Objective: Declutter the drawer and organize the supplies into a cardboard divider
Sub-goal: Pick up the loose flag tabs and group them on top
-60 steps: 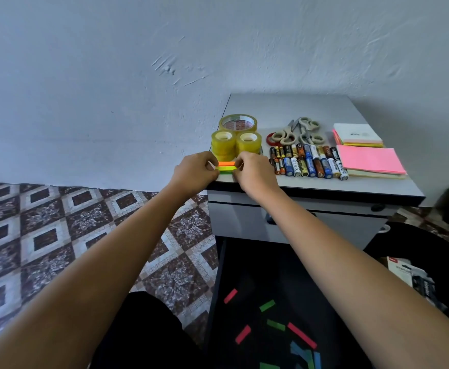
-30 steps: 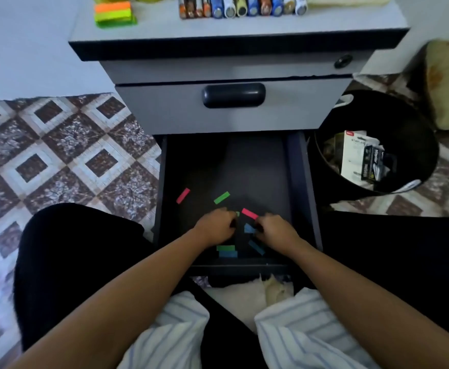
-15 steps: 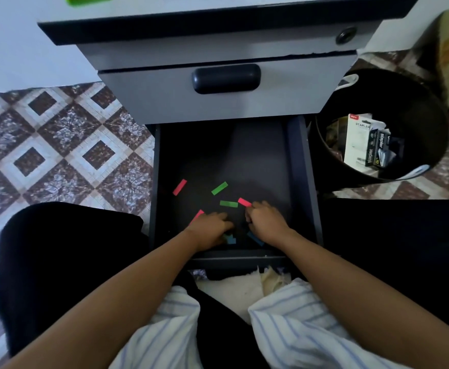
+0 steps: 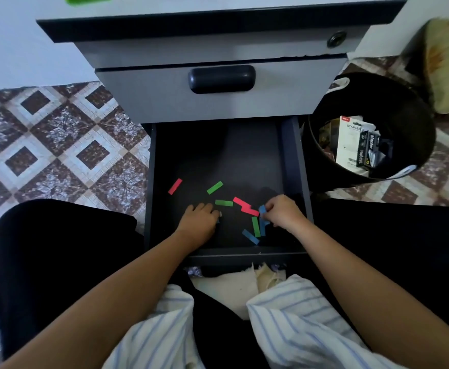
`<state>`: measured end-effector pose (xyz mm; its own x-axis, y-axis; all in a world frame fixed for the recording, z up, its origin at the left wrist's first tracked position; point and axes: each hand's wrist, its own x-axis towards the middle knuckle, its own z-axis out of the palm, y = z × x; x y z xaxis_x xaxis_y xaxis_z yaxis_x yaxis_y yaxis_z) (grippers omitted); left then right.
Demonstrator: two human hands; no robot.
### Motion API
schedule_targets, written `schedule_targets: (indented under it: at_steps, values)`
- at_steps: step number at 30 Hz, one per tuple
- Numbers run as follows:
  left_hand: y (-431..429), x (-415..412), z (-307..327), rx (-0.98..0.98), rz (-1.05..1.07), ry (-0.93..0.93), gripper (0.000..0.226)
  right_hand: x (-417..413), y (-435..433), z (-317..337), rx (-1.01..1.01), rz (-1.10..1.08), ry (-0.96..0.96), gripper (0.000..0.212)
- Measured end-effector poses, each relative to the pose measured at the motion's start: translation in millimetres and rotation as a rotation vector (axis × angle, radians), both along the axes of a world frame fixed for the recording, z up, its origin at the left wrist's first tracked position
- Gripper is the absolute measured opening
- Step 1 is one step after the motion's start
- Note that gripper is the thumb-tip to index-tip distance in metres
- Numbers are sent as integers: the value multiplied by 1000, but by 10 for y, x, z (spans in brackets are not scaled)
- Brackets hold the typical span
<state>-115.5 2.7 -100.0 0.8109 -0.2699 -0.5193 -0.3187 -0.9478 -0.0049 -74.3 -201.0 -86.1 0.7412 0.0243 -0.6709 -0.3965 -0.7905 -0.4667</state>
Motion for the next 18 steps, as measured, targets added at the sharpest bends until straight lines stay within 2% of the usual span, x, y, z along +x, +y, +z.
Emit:
schedule_targets:
  at_steps: [6,11,13,18]
  values:
    - [6,6,-31,60,-11,-23,30,-234,73,-181,-238,118,-92,13]
    - [-52,51,3,94,-126,-49,29,-218,73,-175,-285,166,-83,15]
    - [-97,85,26,32,-124,-43,28,-203,67,-178,-264,167,-58,17]
    - [-371,186,79,-298,-158,69,27,-206,45,-159,-200,152,-76,16]
